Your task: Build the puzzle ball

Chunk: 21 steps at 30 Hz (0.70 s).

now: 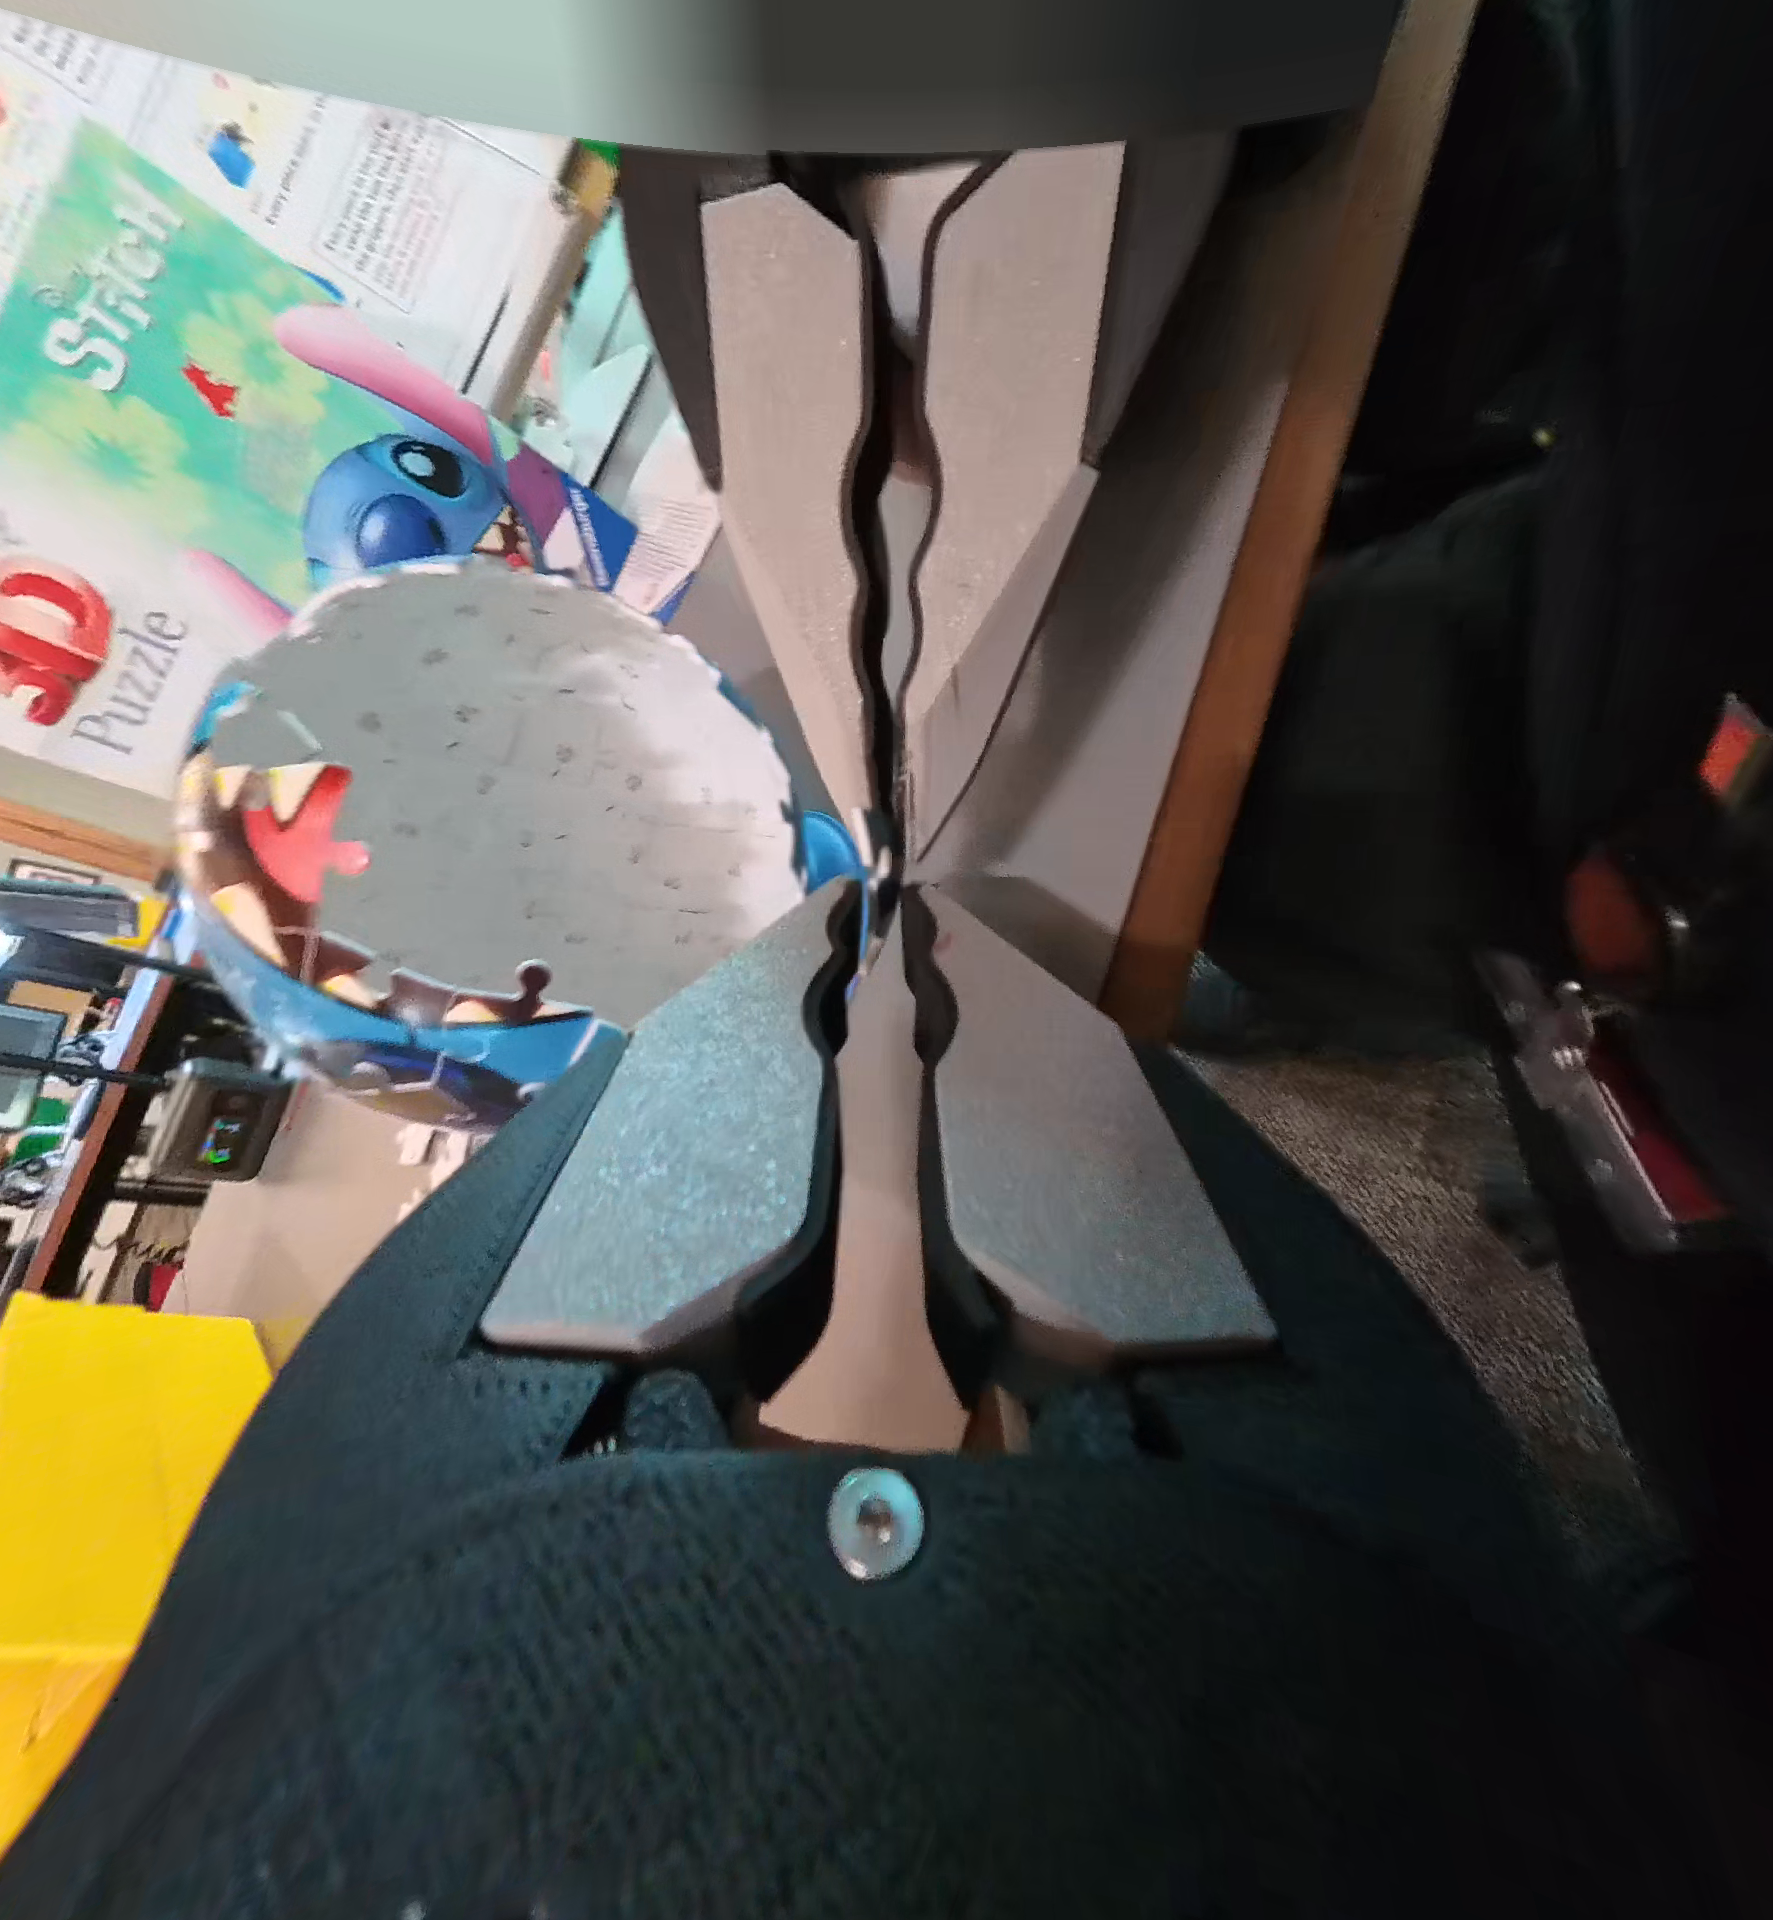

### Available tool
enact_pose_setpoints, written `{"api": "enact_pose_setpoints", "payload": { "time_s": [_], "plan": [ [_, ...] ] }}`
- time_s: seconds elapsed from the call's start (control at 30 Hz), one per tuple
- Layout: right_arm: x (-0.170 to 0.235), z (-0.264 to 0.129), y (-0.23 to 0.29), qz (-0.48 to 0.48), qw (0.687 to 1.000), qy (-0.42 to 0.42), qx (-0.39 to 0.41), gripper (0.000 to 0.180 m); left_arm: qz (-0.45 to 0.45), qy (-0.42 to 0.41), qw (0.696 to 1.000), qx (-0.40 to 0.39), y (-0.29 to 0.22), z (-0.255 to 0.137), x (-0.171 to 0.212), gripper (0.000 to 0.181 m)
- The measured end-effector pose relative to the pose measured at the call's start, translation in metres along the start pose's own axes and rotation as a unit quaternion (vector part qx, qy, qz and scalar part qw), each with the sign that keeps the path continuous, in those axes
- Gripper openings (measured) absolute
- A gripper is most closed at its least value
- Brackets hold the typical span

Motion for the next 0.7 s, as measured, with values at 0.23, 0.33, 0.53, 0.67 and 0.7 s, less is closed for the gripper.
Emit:
{"api": "enact_pose_setpoints", "payload": {
  "time_s": [0.23, 0.33, 0.53, 0.67, 0.7],
  "plan": [
    [-0.004, -0.006, 0.010, -0.066, 0.998, 0.005, 0.025, 0.000, -0.058, -0.010, 0.995, -0.075, -0.006, -0.024, -0.008, 0.019],
    [-0.007, -0.008, 0.017, -0.113, 0.993, 0.007, 0.039, 0.000, -0.109, -0.013, 0.990, -0.090, -0.007, -0.038, -0.006, 0.020],
    [-0.006, -0.012, 0.020, -0.155, 0.986, 0.014, 0.053, 0.000, -0.337, -0.089, 0.931, -0.112, 0.013, -0.059, 0.019, 0.021],
    [-0.001, -0.021, 0.013, -0.131, 0.990, 0.010, 0.056, 0.000, -0.426, -0.101, 0.891, -0.119, 0.039, -0.067, 0.044, 0.027],
    [-0.001, -0.026, 0.012, -0.119, 0.992, -0.005, 0.049, 0.000, -0.439, -0.105, 0.886, -0.103, 0.047, -0.067, 0.048, 0.029]
  ]
}}
Point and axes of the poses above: each gripper's, where its closed fingertips meet, z out along the fingers, x out of its underside, y = z × x across the jaws, the point moved 9 cm from there along -z, back along the fingers, and after that the axes turned 6 degrees about -z, right-handed, at the moved point
